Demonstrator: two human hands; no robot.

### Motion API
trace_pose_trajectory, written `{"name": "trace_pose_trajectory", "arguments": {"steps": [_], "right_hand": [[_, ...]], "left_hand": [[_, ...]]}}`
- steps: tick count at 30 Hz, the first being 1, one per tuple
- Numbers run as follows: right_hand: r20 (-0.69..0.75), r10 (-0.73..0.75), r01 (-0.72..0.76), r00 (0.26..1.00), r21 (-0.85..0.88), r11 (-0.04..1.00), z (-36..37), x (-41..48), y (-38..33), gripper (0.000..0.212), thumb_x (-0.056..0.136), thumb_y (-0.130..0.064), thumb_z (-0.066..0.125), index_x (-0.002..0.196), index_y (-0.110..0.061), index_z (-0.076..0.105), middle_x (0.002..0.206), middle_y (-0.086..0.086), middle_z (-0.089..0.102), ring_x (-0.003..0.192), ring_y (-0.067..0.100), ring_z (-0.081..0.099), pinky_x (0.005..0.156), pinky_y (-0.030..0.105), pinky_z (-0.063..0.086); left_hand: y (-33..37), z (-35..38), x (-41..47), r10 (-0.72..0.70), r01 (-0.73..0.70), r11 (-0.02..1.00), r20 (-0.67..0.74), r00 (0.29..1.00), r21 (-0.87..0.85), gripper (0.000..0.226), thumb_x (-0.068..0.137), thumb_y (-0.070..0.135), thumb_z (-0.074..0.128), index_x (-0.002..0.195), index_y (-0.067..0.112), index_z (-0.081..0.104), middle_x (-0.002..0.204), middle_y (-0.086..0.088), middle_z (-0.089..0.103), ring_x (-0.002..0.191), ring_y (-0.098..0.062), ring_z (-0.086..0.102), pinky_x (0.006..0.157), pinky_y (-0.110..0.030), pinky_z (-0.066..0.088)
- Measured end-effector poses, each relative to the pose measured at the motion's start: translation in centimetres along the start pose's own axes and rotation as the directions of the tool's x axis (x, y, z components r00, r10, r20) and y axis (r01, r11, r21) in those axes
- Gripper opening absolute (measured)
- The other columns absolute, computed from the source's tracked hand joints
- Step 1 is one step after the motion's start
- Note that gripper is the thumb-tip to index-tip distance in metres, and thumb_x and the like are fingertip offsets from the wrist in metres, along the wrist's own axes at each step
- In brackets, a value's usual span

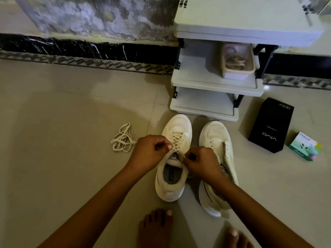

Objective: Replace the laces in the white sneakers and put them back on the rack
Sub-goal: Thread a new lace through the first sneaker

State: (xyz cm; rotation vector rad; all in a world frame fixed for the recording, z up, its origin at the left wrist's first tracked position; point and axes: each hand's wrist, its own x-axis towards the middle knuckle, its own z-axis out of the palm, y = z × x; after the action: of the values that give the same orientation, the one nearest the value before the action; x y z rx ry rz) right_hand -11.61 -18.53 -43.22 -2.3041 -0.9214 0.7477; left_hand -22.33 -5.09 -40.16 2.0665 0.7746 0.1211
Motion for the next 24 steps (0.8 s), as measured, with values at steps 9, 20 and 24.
{"name": "trace_pose_trajectory", "arguments": {"steps": [9,20,24], "right_hand": [[0.033,0.001,-0.004,0.999,0.114,0.994,-0.3,0.4,0.9,0.014,0.082,-0.021,0.071,0.089,-0.009,0.074,0.084,0.008,0.071,0.078,0.019,0.065,0.076,0.032,0.053],[0.056,-0.023,0.012,0.998,0.199,0.98,-0.5,-0.1,1.0,0.021,0.077,-0.017,0.077,0.096,-0.009,0.073,0.093,0.007,0.072,0.086,0.015,0.066,0.086,0.031,0.052],[0.096,-0.064,0.046,0.993,0.181,0.982,-0.9,0.2,1.1,0.02,0.083,-0.012,0.07,0.103,-0.012,0.072,0.1,0.006,0.071,0.091,0.015,0.065,0.09,0.03,0.05]], "left_hand": [[1.1,2.8,-1.3,0.05,-0.076,0.829,0.062,0.997,0.554,0.024,0.092,0.035,0.05,0.101,0.022,0.067,0.094,-0.003,0.068,0.086,-0.02,0.062,0.068,-0.026,0.042],[0.5,3.6,-1.2,0.069,-0.074,0.889,0.026,0.997,0.453,0.022,0.091,0.031,0.053,0.098,0.02,0.07,0.092,-0.004,0.07,0.085,-0.02,0.062,0.064,-0.02,0.032],[0.6,4.1,-1.1,0.066,-0.049,0.895,-0.022,0.998,0.443,0.023,0.092,0.032,0.052,0.1,0.021,0.071,0.095,-0.004,0.07,0.087,-0.02,0.063,0.065,-0.021,0.034]]}}
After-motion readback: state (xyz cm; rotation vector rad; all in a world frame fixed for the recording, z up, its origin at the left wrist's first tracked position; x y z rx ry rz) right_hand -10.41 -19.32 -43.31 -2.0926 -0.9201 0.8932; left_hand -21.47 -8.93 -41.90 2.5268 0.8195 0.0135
